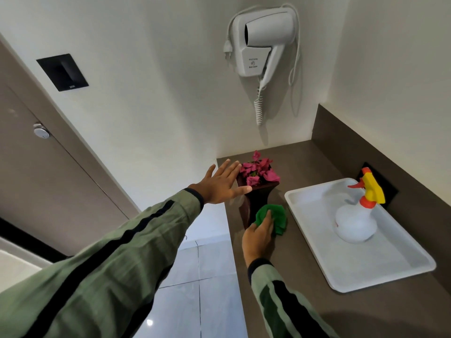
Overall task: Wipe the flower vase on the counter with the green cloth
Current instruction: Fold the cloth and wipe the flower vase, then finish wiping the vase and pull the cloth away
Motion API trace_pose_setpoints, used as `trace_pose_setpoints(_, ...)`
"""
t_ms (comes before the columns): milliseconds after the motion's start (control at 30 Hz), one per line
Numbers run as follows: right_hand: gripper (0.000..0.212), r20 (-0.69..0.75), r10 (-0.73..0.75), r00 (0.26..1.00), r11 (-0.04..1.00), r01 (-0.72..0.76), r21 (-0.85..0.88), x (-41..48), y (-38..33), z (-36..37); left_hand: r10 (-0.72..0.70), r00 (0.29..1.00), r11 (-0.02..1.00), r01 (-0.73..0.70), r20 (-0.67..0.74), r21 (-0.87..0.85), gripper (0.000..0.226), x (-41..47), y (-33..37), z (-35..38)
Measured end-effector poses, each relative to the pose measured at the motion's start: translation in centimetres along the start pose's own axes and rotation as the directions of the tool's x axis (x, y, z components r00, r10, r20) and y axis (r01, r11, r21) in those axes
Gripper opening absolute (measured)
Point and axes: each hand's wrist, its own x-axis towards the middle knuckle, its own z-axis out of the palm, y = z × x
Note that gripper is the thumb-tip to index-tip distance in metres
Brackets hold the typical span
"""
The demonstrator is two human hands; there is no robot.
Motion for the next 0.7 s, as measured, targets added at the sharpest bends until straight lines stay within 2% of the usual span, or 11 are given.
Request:
trace_pose_setpoints(100,0.056,0.030,0.009,1.000,1.000,-0.010,0.010,-1.0,-0.3,1.1,-0.001,1.000,1.000,0.001,0.003,-0.005,0.090,0.0,0.1,-0.1)
trace_pose_setpoints(200,0.054,0.156,0.014,0.988,0.999,-0.019,0.031,-2.3,-0.2,0.9,-0.004,1.000,1.000,0.004,0.013,0.010,0.090,0.0,0.0,-0.4)
trace_pose_setpoints(333,0.046,0.300,0.079,0.951,0.982,-0.126,0.140,-1.8,-0.4,-1.9,-0.029,0.999,0.999,0.028,0.015,0.032,0.092,-0.5,0.4,-1.1)
trace_pose_setpoints(367,0.040,0.302,0.098,0.948,0.968,-0.161,0.193,-1.4,-0.6,-3.1,-0.054,0.998,0.998,0.053,-0.034,-0.031,0.091,-0.9,0.6,-1.0)
trace_pose_setpoints(433,0.029,0.315,0.172,0.933,0.928,-0.261,0.266,-0.3,-0.6,-5.6,-0.167,0.959,0.960,0.105,-0.231,-0.258,0.083,-2.5,0.9,0.2)
trace_pose_setpoints(533,0.024,0.397,0.230,0.889,0.903,-0.347,0.254,0.9,-0.2,-9.5,-0.350,0.789,0.878,0.088,-0.506,-0.471,0.056,-6.7,2.1,4.4)
trace_pose_setpoints(567,0.027,0.440,0.232,0.867,0.892,-0.371,0.260,1.1,-0.3,-10.4,-0.413,0.760,0.826,0.081,-0.501,-0.558,0.047,-8.1,2.6,5.9)
trace_pose_setpoints(600,0.030,0.483,0.228,0.846,0.873,-0.397,0.284,1.4,-0.2,-11.6,-0.480,0.778,0.711,0.072,-0.407,-0.700,0.040,-9.2,4.0,7.1)
trace_pose_setpoints(633,0.032,0.522,0.214,0.826,0.853,-0.418,0.311,1.8,-0.1,-12.6,-0.501,0.830,0.530,0.073,-0.243,-0.845,0.038,-10.3,5.7,7.8)
trace_pose_setpoints(667,0.033,0.557,0.196,0.807,0.837,-0.433,0.333,2.1,-0.1,-13.5,-0.447,0.892,0.328,0.097,-0.064,-0.940,0.040,-10.9,7.4,8.1)
trace_pose_setpoints(700,0.034,0.588,0.168,0.791,0.832,-0.434,0.347,2.6,0.0,-14.6,-0.321,0.944,0.125,0.117,0.071,-0.985,0.045,-11.1,9.1,8.4)
